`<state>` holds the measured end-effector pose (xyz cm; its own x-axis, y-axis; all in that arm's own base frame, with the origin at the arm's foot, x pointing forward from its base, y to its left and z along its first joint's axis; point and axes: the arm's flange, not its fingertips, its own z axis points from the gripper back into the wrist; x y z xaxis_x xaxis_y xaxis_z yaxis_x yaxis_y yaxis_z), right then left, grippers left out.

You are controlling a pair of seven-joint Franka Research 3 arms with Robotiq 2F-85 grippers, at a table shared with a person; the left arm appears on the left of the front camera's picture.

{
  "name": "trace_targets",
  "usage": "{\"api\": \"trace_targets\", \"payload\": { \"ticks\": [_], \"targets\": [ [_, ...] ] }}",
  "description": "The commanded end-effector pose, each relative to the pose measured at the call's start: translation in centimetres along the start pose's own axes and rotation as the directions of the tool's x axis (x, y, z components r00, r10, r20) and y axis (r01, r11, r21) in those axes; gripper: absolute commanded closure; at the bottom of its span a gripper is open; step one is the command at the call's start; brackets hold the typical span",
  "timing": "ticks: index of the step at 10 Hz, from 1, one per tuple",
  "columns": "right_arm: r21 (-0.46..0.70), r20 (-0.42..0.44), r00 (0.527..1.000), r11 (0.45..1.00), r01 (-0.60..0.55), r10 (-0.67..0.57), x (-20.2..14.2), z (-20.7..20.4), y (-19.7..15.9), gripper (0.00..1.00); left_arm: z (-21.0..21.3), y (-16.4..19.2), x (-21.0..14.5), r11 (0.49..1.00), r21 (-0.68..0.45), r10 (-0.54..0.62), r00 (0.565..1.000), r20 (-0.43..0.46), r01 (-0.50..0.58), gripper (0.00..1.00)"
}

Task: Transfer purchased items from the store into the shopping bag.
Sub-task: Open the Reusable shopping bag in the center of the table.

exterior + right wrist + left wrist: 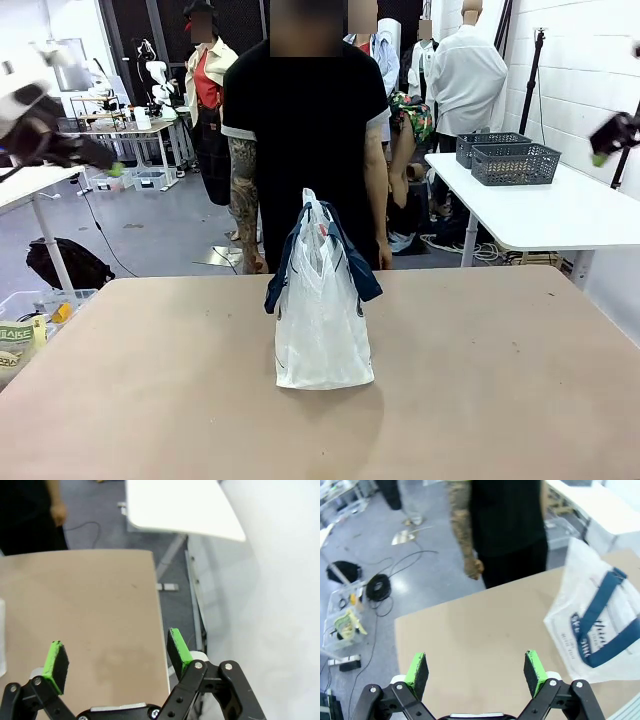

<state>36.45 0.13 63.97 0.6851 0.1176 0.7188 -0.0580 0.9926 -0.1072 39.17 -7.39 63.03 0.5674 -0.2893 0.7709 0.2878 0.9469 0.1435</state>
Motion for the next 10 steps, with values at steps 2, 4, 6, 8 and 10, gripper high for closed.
{"api": "trace_targets", "payload": {
  "ticks": [2,4,6,8,10],
  "targets": [
    [0.133,-0.017,0.963,0.955,-0.265,0.269,3.9,-0.4,8.8,0.00,-3.3,-5.7,5.1,0.989,-0.145,0.008,0.999,-0.054,-0.016,0.00],
    [0.156,-0.089,0.908,0.906,-0.394,0.410,3.6,-1.5,14.5,0.00,-4.6,-8.2,6.0,0.973,-0.191,0.127,0.991,-0.029,-0.130,0.00],
    [0.126,-0.010,0.965,0.958,-0.259,0.263,3.2,0.6,11.6,0.00,-3.5,-7.7,4.8,0.988,-0.151,-0.027,0.999,-0.040,0.021,0.00],
    [0.190,-0.053,0.950,0.937,-0.293,0.308,2.2,-0.1,16.0,0.00,-5.7,-9.9,5.7,0.969,-0.237,0.074,0.997,-0.003,-0.072,0.00],
    [0.230,-0.058,0.945,0.925,-0.302,0.323,3.0,0.6,20.1,0.00,-8.1,-11.5,7.2,0.933,-0.337,0.094,0.990,-0.108,-0.126,0.00]
  ]
}}
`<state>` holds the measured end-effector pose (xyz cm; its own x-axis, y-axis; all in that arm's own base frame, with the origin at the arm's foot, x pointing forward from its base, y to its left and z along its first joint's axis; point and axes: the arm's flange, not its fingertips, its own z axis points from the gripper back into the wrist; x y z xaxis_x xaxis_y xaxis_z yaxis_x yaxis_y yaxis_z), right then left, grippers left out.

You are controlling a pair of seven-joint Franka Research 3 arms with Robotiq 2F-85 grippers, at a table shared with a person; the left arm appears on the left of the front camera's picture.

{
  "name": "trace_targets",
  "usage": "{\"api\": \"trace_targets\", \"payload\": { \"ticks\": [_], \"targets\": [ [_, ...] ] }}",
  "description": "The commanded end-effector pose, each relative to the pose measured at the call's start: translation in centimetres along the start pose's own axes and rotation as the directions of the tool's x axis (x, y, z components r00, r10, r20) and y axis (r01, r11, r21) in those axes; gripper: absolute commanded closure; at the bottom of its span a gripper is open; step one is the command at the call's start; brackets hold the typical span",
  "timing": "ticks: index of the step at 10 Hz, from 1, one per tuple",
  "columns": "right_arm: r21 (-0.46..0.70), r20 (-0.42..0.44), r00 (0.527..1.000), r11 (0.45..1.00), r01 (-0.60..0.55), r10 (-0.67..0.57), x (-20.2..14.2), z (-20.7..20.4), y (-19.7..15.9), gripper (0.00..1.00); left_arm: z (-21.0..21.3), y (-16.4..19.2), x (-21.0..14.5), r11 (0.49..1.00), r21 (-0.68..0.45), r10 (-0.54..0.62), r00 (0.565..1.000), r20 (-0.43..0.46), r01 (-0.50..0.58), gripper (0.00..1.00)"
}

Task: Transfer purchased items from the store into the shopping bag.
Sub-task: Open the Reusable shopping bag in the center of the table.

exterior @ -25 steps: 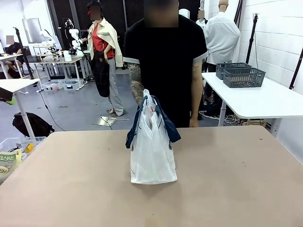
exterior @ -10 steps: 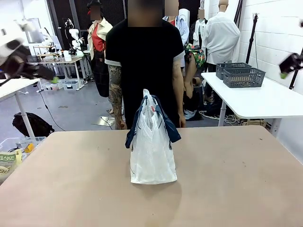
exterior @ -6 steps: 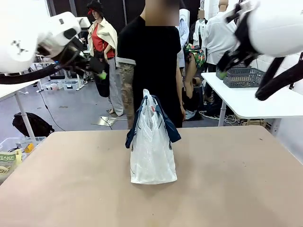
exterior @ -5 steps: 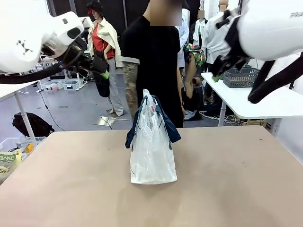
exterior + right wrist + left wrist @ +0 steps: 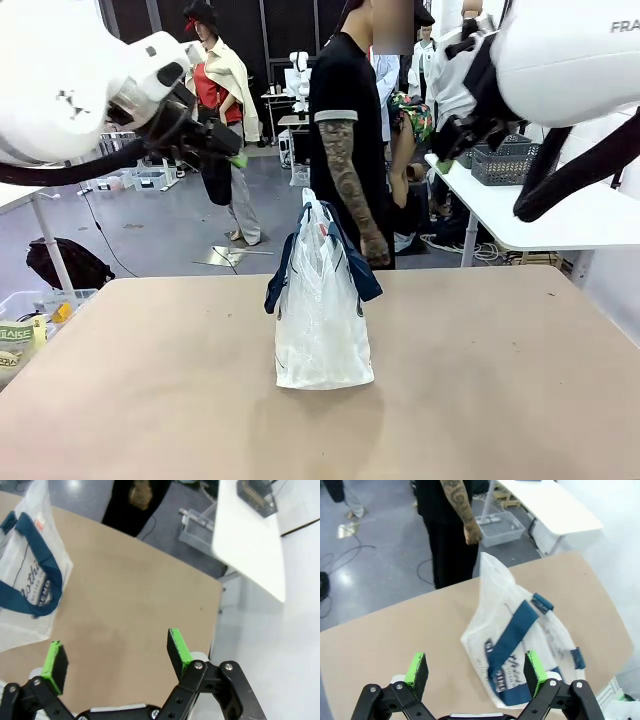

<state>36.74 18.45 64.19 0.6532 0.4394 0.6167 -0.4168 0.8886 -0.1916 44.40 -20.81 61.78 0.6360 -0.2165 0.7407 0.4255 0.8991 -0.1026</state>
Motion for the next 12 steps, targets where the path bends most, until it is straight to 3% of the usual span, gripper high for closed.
{"api": "trace_targets", "payload": {
  "ticks": [1,2,4,7,12],
  "targets": [
    [0.079,-0.003,1.000,0.997,0.008,-0.007,2.9,-0.4,3.1,0.00,-3.1,-1.1,2.5,0.992,-0.124,-0.004,0.996,-0.092,-0.007,0.00],
    [0.133,-0.036,0.995,0.987,0.094,-0.090,4.2,-0.9,4.4,0.00,-4.6,-2.5,3.1,0.989,-0.146,0.006,0.987,-0.163,-0.031,0.00],
    [0.142,-0.073,0.995,0.987,0.078,-0.068,6.7,-2.8,7.7,0.00,-7.3,-4.0,2.7,0.994,-0.107,-0.019,0.964,-0.265,-0.009,0.00],
    [0.237,-0.127,0.991,0.969,0.074,-0.045,8.9,-7.1,9.2,0.00,-9.5,-3.5,2.3,0.993,-0.119,-0.022,0.951,-0.308,-0.016,0.00],
    [0.311,-0.171,0.977,0.934,0.175,-0.126,9.9,-13.0,9.7,0.00,-12.5,-2.7,3.5,0.988,-0.151,-0.022,0.931,-0.364,-0.035,0.00]
  ]
}}
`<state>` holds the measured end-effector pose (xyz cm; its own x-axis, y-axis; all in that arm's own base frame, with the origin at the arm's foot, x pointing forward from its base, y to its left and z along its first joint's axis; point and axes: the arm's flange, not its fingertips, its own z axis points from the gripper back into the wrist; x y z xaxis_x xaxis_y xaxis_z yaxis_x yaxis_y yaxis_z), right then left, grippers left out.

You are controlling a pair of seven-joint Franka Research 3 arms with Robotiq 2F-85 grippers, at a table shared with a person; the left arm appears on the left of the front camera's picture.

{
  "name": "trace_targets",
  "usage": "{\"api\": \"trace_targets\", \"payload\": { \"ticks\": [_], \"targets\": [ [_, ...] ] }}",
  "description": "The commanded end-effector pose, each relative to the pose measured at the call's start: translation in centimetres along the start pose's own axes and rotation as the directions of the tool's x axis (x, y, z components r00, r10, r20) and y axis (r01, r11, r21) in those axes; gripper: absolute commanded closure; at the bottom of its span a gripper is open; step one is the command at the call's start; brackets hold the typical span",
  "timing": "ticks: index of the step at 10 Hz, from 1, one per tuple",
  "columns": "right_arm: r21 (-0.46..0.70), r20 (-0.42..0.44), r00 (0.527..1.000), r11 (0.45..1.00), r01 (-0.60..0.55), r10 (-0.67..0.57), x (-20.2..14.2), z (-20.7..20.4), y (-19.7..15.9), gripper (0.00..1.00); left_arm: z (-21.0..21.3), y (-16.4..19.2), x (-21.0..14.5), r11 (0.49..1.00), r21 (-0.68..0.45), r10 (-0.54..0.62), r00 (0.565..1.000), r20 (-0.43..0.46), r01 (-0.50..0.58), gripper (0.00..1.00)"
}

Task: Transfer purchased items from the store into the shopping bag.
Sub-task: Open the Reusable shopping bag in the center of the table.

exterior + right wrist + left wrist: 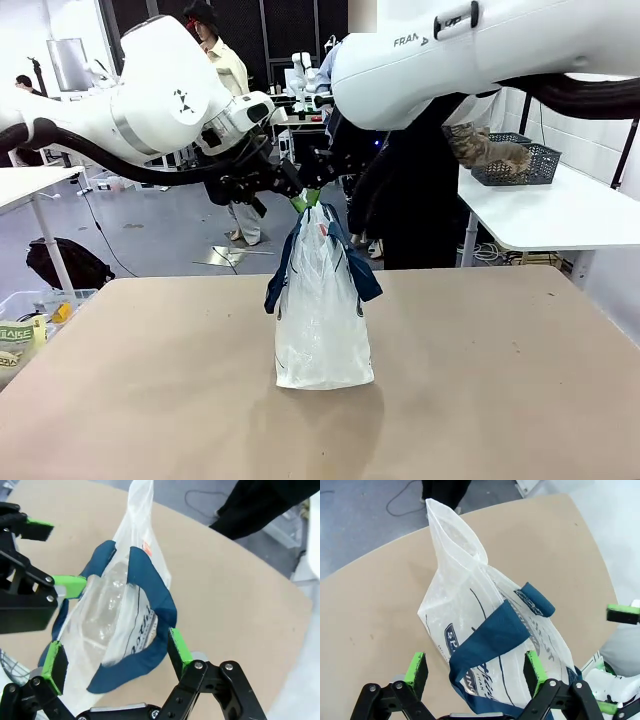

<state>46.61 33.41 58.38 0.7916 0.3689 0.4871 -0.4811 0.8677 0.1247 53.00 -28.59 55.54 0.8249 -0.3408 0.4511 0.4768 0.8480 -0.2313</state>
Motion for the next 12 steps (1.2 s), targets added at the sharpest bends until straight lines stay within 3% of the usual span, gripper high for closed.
{"api": "trace_targets", "payload": {
  "ticks": [1,7,12],
  "targets": [
    [0.046,0.015,0.999,0.998,0.041,-0.041,0.3,-0.4,-1.1,0.00,0.5,-0.3,1.3,0.999,-0.023,-0.030,0.999,0.014,0.031,0.00],
    [0.074,-0.030,0.998,0.996,0.054,-0.052,0.1,-2.8,-2.2,0.00,-2.9,-0.3,3.2,0.999,-0.003,-0.033,0.990,-0.135,0.033,0.00],
    [0.063,-0.068,0.995,0.995,0.072,-0.068,0.2,-4.6,-2.9,0.00,-4.0,0.0,3.7,0.999,0.017,-0.032,0.993,-0.118,0.034,0.00]
  ]
}}
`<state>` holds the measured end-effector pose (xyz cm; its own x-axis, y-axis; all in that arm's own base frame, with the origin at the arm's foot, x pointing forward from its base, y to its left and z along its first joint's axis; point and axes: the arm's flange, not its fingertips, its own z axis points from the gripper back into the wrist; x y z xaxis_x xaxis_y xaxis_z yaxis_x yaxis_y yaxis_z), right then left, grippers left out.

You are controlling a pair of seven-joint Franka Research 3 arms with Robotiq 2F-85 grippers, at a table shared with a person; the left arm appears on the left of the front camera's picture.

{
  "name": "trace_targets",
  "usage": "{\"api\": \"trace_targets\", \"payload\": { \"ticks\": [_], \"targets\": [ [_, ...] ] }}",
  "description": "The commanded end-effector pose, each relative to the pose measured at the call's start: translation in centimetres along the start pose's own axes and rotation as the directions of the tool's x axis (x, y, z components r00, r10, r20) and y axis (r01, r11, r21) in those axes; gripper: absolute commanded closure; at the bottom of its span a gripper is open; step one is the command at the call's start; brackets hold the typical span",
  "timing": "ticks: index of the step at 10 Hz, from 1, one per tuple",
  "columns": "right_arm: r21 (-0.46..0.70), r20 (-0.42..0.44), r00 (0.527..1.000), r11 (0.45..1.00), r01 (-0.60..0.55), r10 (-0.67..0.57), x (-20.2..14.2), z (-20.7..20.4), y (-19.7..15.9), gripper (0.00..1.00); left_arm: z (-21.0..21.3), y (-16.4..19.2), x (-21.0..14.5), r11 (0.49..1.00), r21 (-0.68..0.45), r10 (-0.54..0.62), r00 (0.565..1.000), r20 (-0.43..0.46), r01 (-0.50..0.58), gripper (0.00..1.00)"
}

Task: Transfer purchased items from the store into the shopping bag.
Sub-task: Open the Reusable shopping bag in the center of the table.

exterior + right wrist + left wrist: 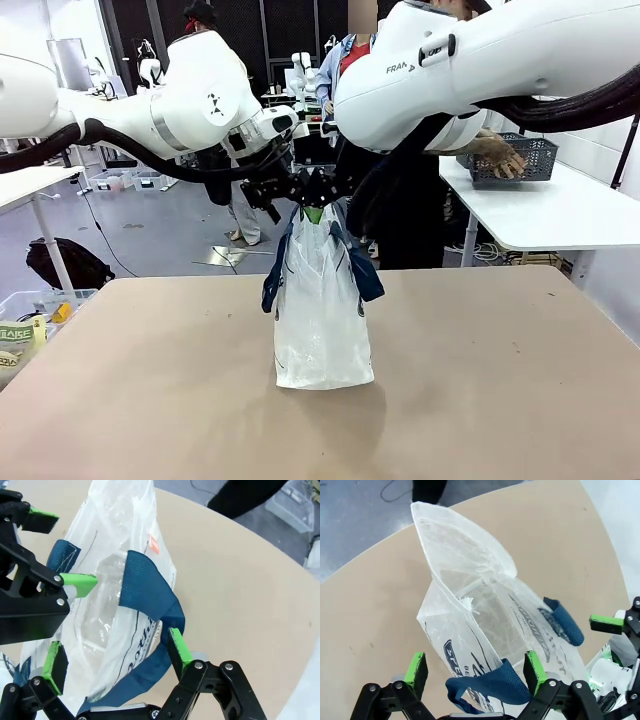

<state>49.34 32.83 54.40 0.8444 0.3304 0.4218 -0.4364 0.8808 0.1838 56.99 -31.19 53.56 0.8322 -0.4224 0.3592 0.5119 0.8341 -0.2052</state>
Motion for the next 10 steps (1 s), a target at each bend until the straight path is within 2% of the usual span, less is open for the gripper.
{"api": "trace_targets", "payload": {
  "ticks": [1,3,4,5,8,9,10],
  "targets": [
    [0.016,-0.009,1.000,1.000,0.011,-0.011,0.37,-0.60,-0.58,0.00,0.09,-0.17,0.39,1.000,0.005,0.013,1.000,-0.006,-0.013,0.00],
    [0.022,-0.017,1.000,1.000,0.008,-0.008,0.31,-1.37,-0.46,0.00,0.03,-0.20,0.46,1.000,0.011,0.014,1.000,-0.009,-0.014,0.00],
    [0.011,-0.014,1.000,1.000,-0.003,0.003,-0.01,-1.36,-0.32,0.20,-0.03,-0.08,0.51,1.000,0.012,0.019,1.000,-0.014,-0.019,0.06],
    [0.014,-0.001,1.000,1.000,-0.004,0.004,-0.20,-1.19,-0.30,0.40,-0.06,-0.08,0.52,1.000,0.016,0.022,1.000,-0.014,-0.022,0.22],
    [0.003,-0.010,1.000,1.000,-0.002,0.002,-0.10,-1.37,-0.23,0.99,-0.07,0.08,0.43,0.999,0.023,0.032,0.999,-0.010,-0.032,0.80],
    [-0.004,-0.012,1.000,1.000,0.001,-0.001,-0.03,-1.32,-0.27,1.00,-0.04,0.14,0.39,0.999,0.023,0.034,0.999,-0.009,-0.034,1.00],
    [-0.018,-0.009,1.000,1.000,0.011,-0.011,-0.01,-1.34,-0.28,1.00,-0.06,0.21,0.27,0.999,0.027,0.038,0.999,-0.016,-0.038,1.00]
  ]
}}
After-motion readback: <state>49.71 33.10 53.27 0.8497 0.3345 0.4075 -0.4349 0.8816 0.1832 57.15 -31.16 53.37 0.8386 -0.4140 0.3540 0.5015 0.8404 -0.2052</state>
